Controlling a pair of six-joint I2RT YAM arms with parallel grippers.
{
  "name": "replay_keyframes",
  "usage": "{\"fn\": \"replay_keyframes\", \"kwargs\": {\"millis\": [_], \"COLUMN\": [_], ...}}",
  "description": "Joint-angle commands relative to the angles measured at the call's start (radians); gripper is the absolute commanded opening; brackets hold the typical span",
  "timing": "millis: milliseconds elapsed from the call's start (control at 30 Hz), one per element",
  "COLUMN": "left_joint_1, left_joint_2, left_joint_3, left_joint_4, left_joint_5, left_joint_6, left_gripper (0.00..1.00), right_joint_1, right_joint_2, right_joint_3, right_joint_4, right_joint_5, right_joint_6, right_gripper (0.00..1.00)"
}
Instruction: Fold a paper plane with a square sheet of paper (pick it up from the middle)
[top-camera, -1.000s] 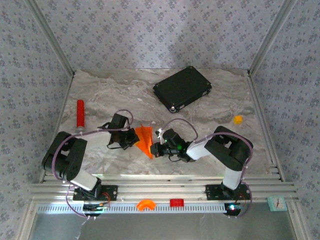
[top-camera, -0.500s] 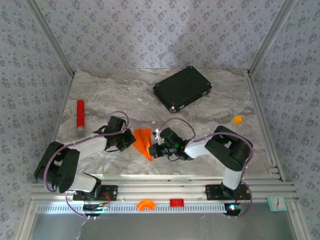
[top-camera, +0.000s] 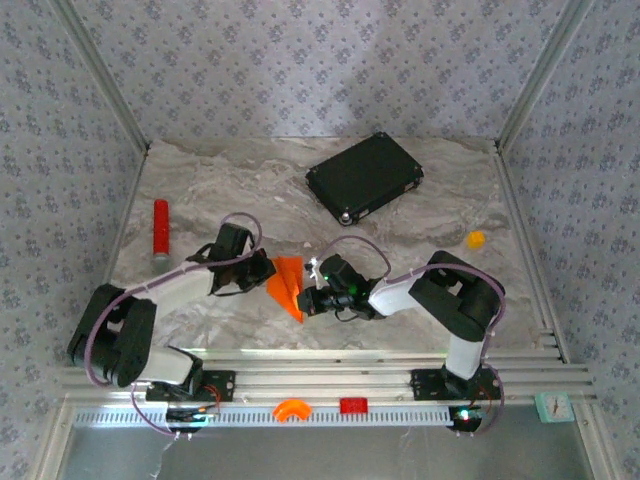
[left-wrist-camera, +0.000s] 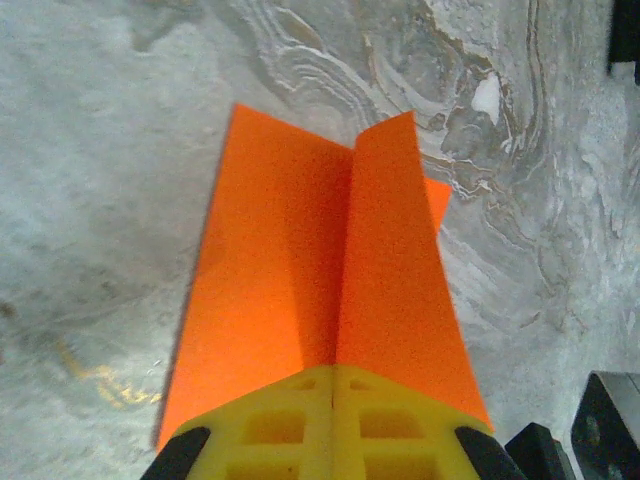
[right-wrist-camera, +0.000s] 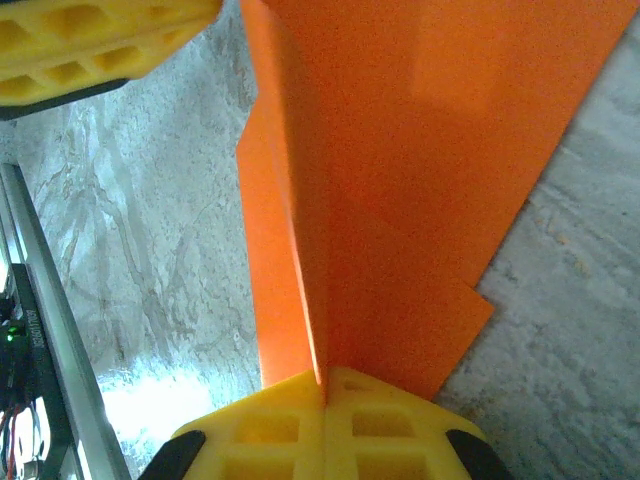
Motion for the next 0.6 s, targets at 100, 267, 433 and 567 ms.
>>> {"fn": "replay_keyframes", "kwargs": {"millis": [100,267,433,567], "left_joint_1": [-0.005,-0.005,-0.008,-0.010], "left_joint_2": [0.124,0.135,0.075,0.022], "left_joint_3": [0.046,0.002,-0.071,-0.094], "left_joint_4": [-0.009,-0.029,-0.003,-0.005], "left_joint_5": [0.073,0.014,-0.061,-0.112], "left_joint_6": [0.040,-0.010,-0.092,-0.122], "left_gripper": [0.00,0.00,0.00,0.00], "right_joint_1": [-0.002,0.004,0.012,0.017], "right_joint_2": [0.022,0.005,-0.018,-0.022], "right_joint_3": [0.003,0.006,0.013,0.029], "right_joint_4": [-0.035,-0.053,-0.085,-0.108], "right_joint_5": [-0.009,0.008,0.040,0.036], "right_joint_6": [0.017,0.017,0.012,0.010], "right_gripper": [0.00,0.00,0.00,0.00]}}
